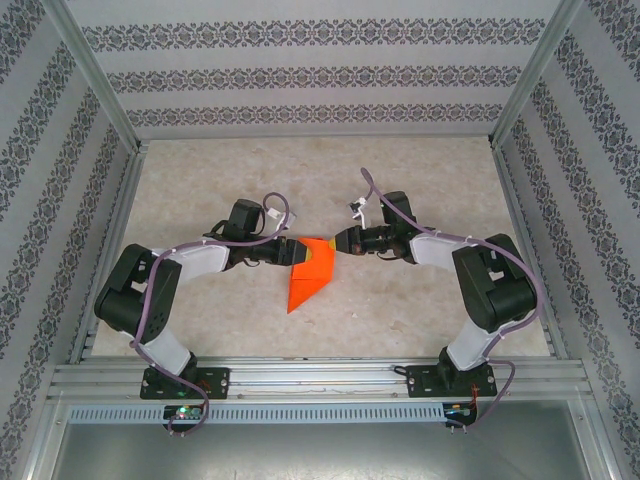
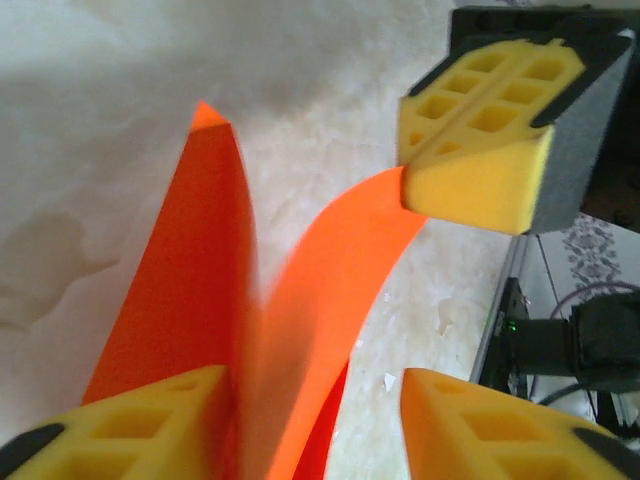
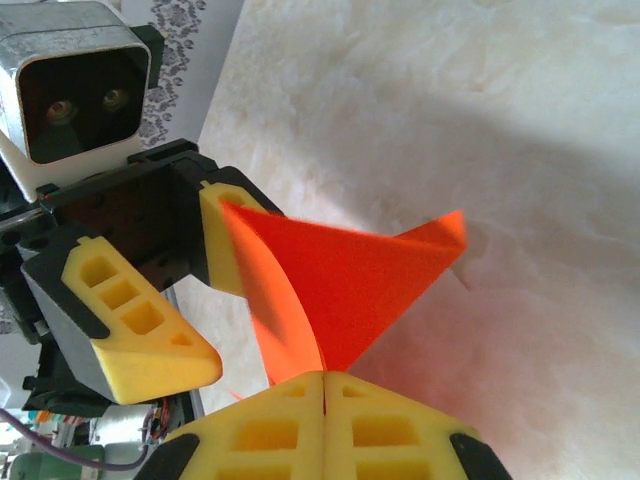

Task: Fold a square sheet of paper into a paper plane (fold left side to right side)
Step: Rotate the paper at the center of the table, then fold the wing for the fifth time at the center of the table.

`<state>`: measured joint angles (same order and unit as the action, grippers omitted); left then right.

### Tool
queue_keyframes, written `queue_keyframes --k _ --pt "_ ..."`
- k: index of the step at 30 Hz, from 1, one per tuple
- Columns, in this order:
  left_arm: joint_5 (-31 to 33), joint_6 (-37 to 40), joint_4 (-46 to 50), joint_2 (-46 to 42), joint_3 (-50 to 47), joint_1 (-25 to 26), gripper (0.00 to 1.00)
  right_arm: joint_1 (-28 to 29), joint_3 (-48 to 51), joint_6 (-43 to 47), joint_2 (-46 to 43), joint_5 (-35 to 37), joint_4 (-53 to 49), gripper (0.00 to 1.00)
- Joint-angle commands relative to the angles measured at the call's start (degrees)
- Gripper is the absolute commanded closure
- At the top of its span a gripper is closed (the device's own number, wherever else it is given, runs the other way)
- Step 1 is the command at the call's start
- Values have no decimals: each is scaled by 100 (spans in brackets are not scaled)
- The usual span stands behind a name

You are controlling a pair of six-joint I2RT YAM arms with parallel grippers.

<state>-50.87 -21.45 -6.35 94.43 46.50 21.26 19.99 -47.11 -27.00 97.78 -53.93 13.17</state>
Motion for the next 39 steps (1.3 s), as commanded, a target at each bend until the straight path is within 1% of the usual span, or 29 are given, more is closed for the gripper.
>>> queue_keyframes --k 1,6,11,14,17,20,23,28,33,39 --pt "581 296 383 -362 -79 -28 45 -56 -189 42 135 272 -260 100" --pt "1563 657 955 -1059 -130 -28 42 -80 -473 68 146 653 -1023 100" --pt "2421 1202 1822 -1869 -70 75 42 -220 -1020 171 156 966 -2322 100" --pt "2875 1554 2349 -2197 66 438 42 -390 -1383 179 269 1018 -3062 100" --pt "3357 1841 2809 -2232 263 992 42 -572 -1754 196 452 998 -3660 100" --pt "3996 2005 3128 -1981 536 1671 42 -732 -1995 151 640 968 -3979 100" --pt "4646 2049 3243 -1522 847 2353 42 -807 -2161 75 794 961 -4147 100" --pt "5574 1970 3253 -492 1491 3235 40 -831 -2215 -58 920 942 -4149 100" --pt "6706 1970 3579 599 2328 3840 38 -847 -2223 -121 977 963 -4123 100" --pt "7625 1951 4197 1583 3101 4127 36 -865 -2232 -168 1021 945 -4078 100"
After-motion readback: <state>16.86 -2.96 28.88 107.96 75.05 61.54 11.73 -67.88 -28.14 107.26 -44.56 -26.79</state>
